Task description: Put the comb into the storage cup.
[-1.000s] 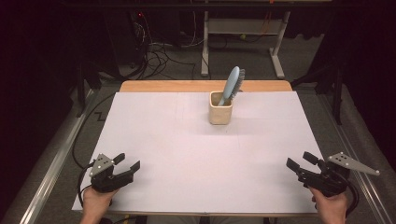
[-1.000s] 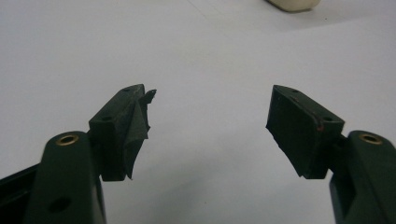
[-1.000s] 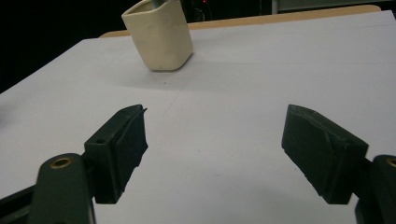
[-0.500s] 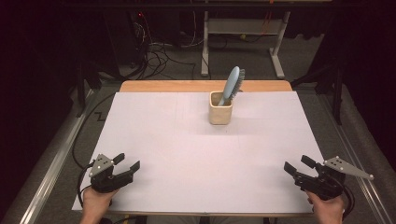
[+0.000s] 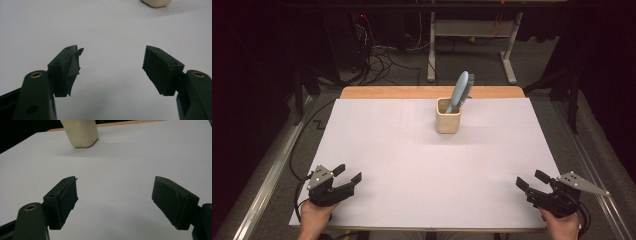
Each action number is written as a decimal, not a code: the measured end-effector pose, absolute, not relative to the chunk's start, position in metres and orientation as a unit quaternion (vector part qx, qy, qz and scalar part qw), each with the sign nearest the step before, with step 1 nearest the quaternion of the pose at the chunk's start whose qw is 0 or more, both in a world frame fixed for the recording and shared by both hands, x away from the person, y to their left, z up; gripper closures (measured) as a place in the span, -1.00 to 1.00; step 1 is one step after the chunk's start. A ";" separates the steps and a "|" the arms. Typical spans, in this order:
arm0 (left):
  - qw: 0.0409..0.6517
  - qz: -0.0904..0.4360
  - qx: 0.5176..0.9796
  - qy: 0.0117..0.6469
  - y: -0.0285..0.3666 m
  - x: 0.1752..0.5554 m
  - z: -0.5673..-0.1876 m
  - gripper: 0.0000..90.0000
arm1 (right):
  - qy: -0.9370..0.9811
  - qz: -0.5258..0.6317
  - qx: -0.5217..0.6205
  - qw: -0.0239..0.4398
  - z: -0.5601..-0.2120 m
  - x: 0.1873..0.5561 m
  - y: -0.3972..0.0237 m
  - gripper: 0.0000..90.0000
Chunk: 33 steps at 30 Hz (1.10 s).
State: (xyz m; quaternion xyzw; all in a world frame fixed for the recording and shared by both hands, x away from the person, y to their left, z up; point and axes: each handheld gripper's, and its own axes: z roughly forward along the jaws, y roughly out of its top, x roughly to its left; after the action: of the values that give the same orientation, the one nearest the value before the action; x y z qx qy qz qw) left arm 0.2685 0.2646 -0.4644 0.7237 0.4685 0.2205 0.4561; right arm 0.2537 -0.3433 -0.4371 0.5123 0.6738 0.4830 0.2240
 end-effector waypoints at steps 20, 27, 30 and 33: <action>0.460 0.226 0.721 0.466 0.265 0.265 -0.462 -0.33 | 0.670 0.487 0.509 0.235 -0.452 0.247 -0.342 -0.52; 0.464 0.225 0.720 0.465 0.266 0.264 -0.461 -0.33 | 0.674 0.486 0.497 0.248 -0.456 0.244 -0.337 -0.47; 0.466 0.225 0.719 0.464 0.265 0.264 -0.461 -0.33 | 0.673 0.486 0.498 0.251 -0.457 0.242 -0.338 -0.47; 0.466 0.225 0.719 0.464 0.265 0.263 -0.461 -0.33 | 0.671 0.488 0.499 0.251 -0.457 0.240 -0.340 -0.47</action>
State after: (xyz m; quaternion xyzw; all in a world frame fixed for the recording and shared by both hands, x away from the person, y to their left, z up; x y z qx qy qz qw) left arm 0.2627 0.2646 -0.4606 0.7192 0.4639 0.2253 0.4657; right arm 0.2397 -0.3399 -0.4574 0.4986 0.6711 0.4876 0.2515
